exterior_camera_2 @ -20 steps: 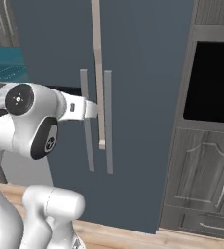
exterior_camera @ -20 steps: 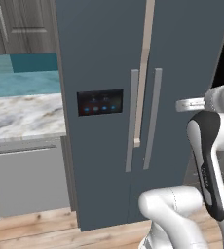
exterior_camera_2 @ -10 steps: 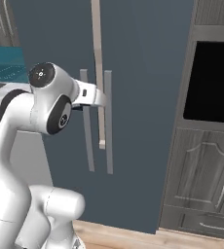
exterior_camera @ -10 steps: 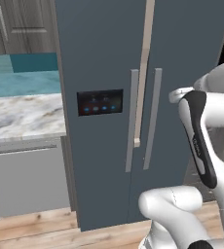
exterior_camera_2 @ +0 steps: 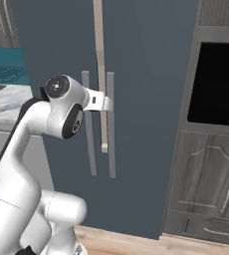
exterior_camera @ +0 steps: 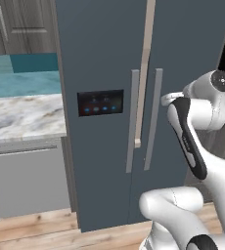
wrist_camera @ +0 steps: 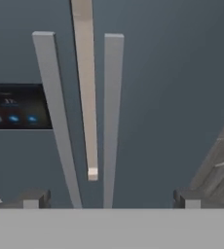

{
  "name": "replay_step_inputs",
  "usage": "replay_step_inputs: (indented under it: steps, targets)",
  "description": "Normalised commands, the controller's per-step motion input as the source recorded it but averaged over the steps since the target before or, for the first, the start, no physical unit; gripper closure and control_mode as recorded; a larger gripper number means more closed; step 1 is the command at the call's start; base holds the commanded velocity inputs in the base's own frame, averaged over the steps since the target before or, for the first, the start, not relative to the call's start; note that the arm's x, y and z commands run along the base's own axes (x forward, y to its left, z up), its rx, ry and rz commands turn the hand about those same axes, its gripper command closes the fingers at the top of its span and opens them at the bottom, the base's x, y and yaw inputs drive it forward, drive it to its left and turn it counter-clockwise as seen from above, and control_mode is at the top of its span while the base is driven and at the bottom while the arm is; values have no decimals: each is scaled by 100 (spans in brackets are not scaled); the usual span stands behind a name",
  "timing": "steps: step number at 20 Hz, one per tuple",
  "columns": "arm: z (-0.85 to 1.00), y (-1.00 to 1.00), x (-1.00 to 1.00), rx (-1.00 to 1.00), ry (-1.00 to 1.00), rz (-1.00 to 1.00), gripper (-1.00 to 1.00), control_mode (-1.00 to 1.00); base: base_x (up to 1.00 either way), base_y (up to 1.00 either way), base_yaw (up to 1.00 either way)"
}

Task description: Take the cakes from the fridge and place them on the empty tray on the dining counter.

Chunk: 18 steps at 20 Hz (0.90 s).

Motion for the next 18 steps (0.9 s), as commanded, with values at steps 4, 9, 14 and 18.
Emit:
replay_step_inputs:
  steps: [4,9,14,18]
  targets:
    - [-2,0,49,0,-8,0,-100,-100,0,0,0]
    - [0,0,51,0,-7,0,-100,-100,0,0,0]
    - [0,-3,49,0,0,0,-100,-100,0,0,0]
    - [0,-7,53,0,0,0,-100,-100,0,0,0]
